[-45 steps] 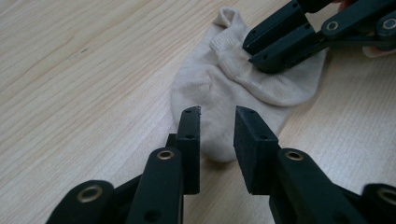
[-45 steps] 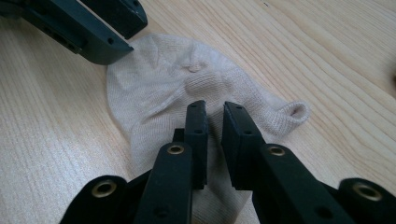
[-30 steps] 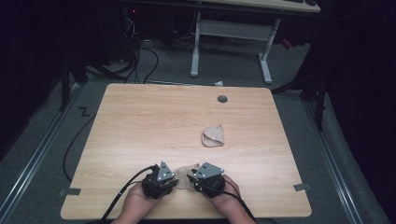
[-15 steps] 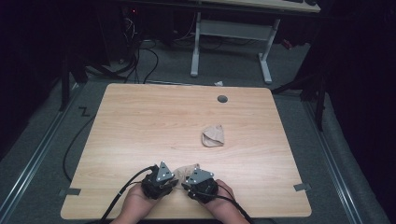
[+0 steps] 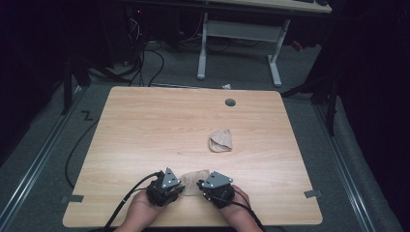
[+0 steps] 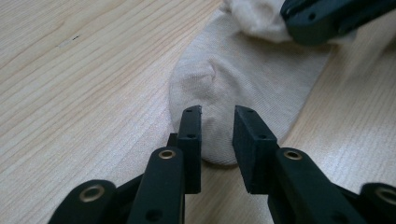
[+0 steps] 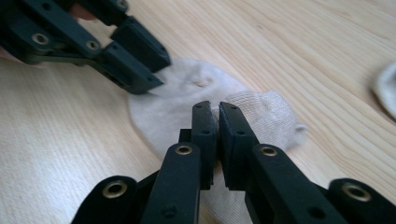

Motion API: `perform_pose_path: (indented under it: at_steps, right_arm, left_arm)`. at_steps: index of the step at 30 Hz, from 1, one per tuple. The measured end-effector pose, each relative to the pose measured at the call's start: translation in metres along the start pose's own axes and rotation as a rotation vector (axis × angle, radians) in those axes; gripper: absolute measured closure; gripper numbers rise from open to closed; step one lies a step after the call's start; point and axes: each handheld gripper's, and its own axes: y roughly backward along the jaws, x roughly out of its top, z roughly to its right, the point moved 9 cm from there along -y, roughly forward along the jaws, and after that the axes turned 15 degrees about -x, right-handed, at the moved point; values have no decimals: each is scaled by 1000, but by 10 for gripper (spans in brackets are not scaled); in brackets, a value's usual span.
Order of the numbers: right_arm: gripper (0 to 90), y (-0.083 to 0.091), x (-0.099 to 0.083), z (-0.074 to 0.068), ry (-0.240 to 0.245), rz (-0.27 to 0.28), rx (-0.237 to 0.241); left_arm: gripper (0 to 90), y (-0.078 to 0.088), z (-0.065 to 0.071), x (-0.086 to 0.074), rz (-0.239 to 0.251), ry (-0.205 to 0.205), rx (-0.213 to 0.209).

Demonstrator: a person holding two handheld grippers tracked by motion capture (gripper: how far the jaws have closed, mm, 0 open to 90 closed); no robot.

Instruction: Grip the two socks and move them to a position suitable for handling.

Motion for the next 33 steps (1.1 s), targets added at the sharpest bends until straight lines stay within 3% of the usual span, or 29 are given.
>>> perform_pose_path:
  at_steps: [10,16,19,21,24,27,33]
  right_arm:
    - [850,11,-25,48,-98,-27,-93]
    - [850,9,-47,73,-173,-84,-120]
    - [774,9,-55,88,-205,-109,-189]
    - [774,13,-52,95,-213,-89,-224]
    - [801,14,-43,90,-200,-44,-182]
    - [846,4,-42,75,-165,-72,-127]
    - [861,-3,-43,62,-124,-104,-90]
  left_arm:
    - [727,0,0,0,-1,-2,4]
    - [728,-1,1,0,0,-5,6]
    - [728,-1,1,0,0,-6,9]
    - [728,-1,1,0,-1,-9,12]
    - [728,-1,1,0,-3,-9,8]
    - [727,0,1,0,-2,-9,4]
    - [725,1,2,-1,-15,-17,-7]
